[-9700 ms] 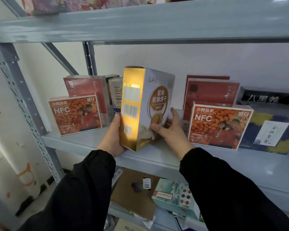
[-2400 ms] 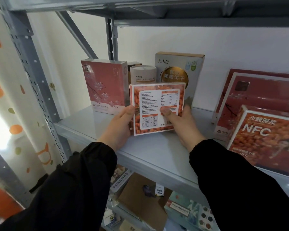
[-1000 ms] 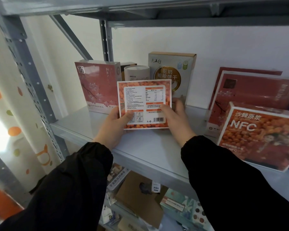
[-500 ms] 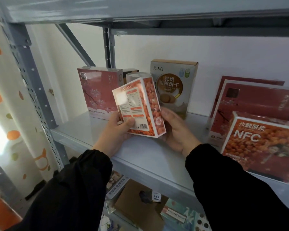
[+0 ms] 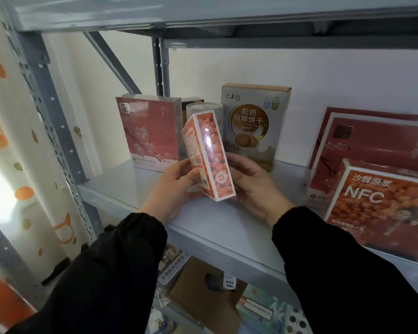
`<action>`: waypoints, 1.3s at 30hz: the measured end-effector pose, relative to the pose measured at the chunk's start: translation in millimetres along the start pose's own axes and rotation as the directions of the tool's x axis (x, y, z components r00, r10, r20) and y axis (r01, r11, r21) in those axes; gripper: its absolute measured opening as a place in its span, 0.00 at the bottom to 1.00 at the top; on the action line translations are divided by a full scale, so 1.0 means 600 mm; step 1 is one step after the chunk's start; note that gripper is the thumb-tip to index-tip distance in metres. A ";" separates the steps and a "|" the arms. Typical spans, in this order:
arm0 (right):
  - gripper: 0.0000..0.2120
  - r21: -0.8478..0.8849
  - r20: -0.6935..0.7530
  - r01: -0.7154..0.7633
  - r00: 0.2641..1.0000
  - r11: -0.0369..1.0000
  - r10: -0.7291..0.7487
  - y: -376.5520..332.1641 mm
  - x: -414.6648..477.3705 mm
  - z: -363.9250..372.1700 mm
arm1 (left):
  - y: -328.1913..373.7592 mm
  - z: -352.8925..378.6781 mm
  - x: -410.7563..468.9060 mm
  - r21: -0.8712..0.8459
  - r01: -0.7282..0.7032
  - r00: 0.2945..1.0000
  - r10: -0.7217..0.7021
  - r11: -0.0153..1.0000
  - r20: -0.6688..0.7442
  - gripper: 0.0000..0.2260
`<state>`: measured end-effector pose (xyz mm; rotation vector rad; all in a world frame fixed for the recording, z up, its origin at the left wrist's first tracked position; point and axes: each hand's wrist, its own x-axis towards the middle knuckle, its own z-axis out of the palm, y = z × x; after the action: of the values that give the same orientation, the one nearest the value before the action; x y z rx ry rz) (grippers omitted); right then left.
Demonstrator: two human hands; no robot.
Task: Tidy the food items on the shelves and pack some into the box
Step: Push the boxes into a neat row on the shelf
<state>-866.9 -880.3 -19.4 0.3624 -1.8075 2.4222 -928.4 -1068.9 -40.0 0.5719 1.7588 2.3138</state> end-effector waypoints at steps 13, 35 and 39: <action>0.51 -0.316 -0.147 -0.032 0.989 0.948 -0.016 0.025 0.017 -0.023 | 0.007 0.001 -0.016 -0.025 0.062 0.991 -0.059 0.998 0.119 0.08; 0.52 -0.654 -0.320 0.030 0.894 0.756 -0.313 0.008 -0.018 -0.022 | 0.004 0.011 -0.022 0.381 -0.068 0.991 0.106 0.922 -0.080 0.08; 0.57 -0.765 -0.300 0.036 0.864 0.643 -0.405 -0.009 -0.050 -0.015 | 0.005 0.017 -0.030 0.484 -0.061 0.997 0.077 0.873 -0.012 0.07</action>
<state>-838.1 -868.4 -23.8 -0.0592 -2.1341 1.2549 -907.6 -1067.1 -38.2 0.6821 2.3872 1.9189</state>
